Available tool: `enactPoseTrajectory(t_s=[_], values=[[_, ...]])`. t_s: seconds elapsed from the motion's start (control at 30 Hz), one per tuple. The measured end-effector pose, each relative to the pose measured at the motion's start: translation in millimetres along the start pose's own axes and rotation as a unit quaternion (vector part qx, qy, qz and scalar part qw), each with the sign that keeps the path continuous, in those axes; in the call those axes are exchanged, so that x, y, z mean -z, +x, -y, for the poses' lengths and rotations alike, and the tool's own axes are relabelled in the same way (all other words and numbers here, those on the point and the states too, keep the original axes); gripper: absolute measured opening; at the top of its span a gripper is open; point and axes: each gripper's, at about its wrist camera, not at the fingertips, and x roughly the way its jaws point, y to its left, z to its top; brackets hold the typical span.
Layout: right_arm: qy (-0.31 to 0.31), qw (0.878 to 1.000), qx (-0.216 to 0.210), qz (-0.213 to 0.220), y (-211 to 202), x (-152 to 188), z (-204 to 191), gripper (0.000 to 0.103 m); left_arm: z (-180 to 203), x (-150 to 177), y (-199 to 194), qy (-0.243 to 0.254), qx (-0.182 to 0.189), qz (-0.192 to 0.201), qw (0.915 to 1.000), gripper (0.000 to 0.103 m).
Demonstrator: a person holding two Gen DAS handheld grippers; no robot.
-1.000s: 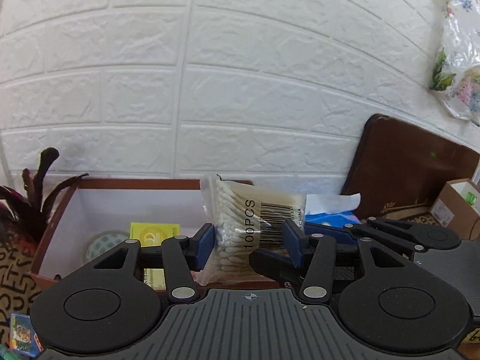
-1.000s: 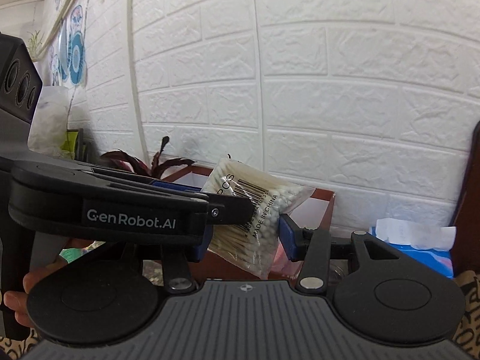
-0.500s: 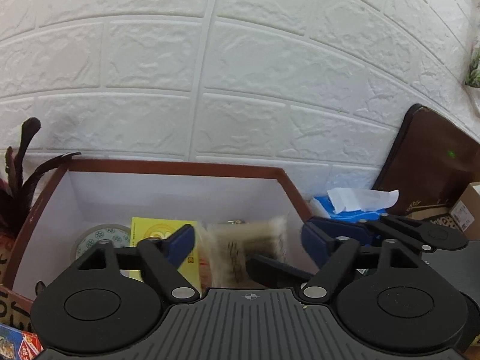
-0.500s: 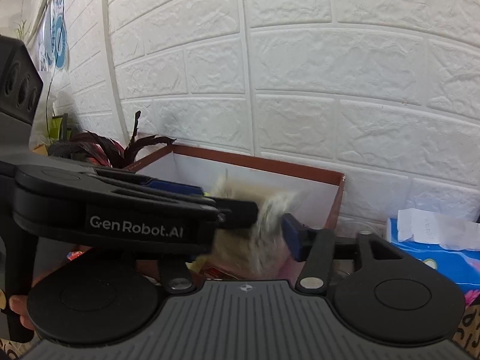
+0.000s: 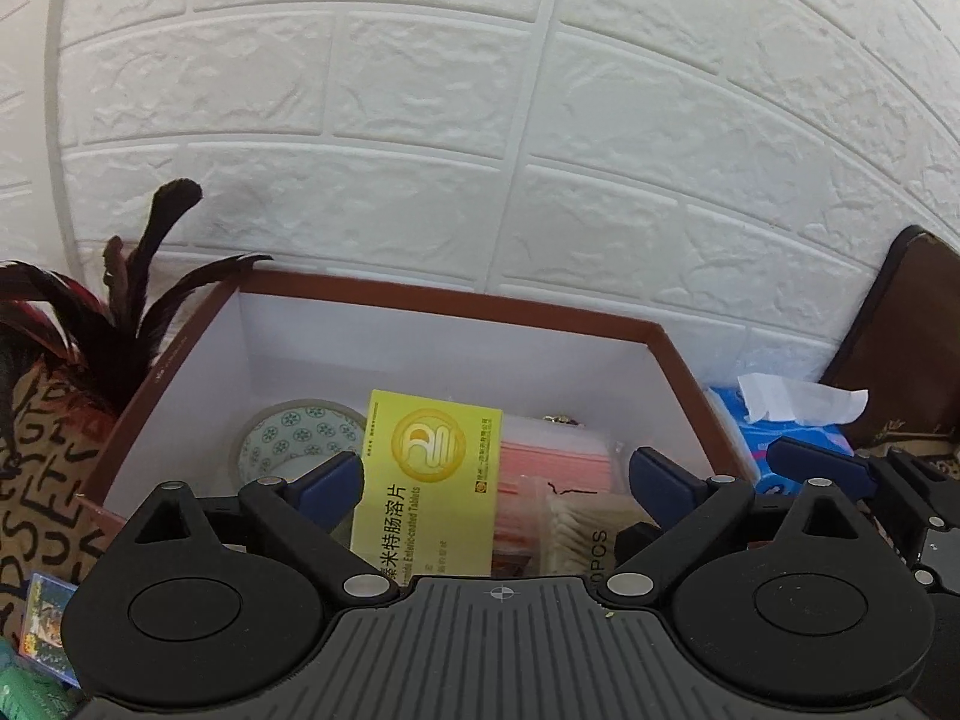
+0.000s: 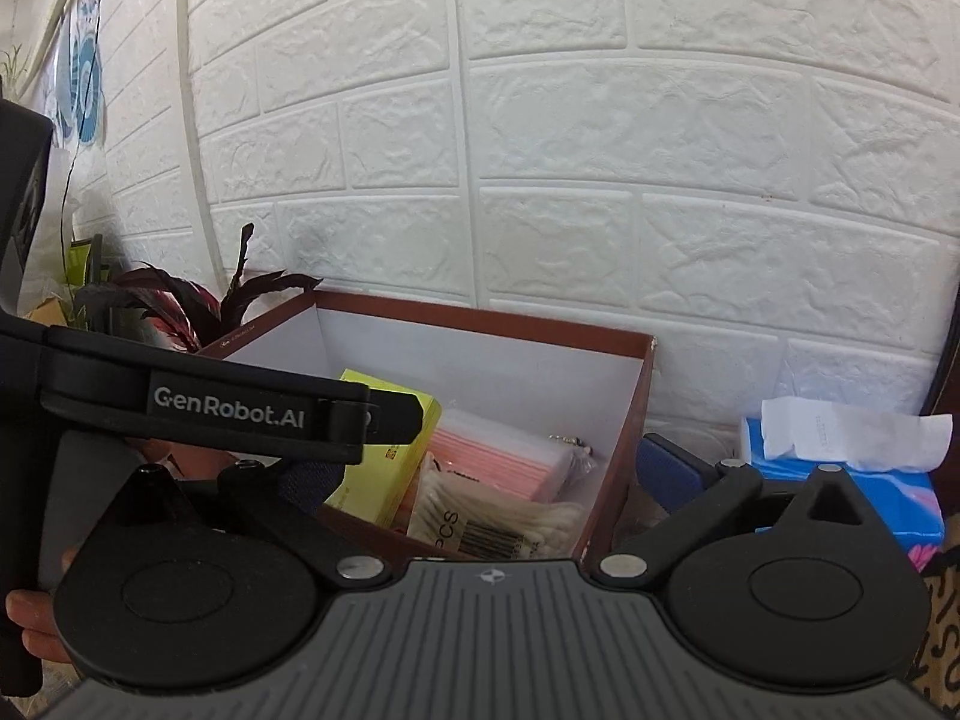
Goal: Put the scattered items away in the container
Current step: 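Open the left gripper to drop the cotton-swab bag into the brown box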
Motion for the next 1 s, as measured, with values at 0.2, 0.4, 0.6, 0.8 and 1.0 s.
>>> enactPoseTrajectory(t_s=[0.2,0.4,0.6,0.8,1.0], values=[[0.003,1.0,0.0,0.007,-21,-3,-8,0.103,5,1,-29,0.006,-0.009,0.015,0.9998,0.101],[0.006,1.0,0.014,0.013,-52,1,-19,0.103,13,12,-71,0.03,-0.031,0.048,0.9979,0.101],[-0.03,0.999,0.032,0.01,-82,19,-39,0.103,22,36,-112,0.046,-0.048,0.066,0.9956,0.101],[-0.034,0.999,0.034,0.003,-105,41,-51,0.103,29,62,-139,0.049,-0.058,0.06,0.9953,0.103],[-0.029,0.999,0.035,0.002,-120,49,-60,0.103,27,78,-155,0.038,-0.066,0.058,0.9954,0.103]])
